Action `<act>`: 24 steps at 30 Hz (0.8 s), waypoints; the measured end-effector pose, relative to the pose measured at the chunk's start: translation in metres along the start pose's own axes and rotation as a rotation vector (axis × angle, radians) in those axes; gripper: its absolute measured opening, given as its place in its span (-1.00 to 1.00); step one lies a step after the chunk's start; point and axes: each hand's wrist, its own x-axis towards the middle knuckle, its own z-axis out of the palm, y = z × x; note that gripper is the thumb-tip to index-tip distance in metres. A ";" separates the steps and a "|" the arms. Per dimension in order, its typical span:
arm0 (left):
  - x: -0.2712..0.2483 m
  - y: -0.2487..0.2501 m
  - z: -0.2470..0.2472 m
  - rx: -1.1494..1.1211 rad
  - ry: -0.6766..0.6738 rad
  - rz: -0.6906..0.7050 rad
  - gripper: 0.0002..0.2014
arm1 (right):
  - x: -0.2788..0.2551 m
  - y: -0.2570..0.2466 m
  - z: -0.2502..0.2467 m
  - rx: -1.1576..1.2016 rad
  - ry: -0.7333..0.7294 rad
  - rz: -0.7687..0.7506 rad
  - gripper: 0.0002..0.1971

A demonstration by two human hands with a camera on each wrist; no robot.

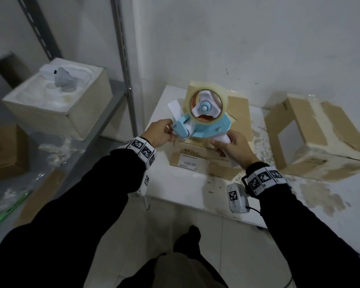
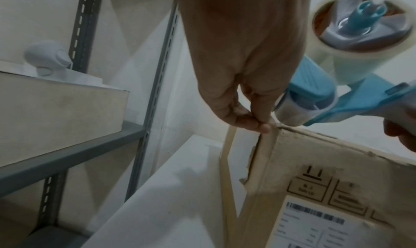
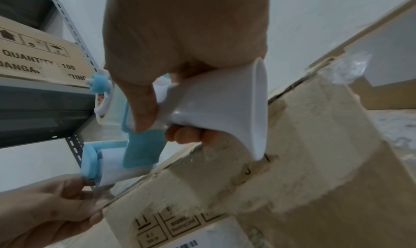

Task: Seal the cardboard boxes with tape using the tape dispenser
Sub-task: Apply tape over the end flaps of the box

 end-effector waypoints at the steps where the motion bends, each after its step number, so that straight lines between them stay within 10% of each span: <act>1: -0.002 -0.002 0.001 -0.015 0.009 0.028 -0.75 | 0.001 0.000 -0.001 0.016 -0.010 0.017 -0.89; 14: -0.021 -0.018 0.027 -0.068 0.232 0.256 -0.79 | 0.000 0.001 -0.003 -0.005 -0.054 0.027 -0.71; 24: -0.020 -0.017 0.035 -0.096 0.304 0.106 -0.68 | 0.009 -0.012 -0.004 -0.207 -0.112 -0.031 -0.74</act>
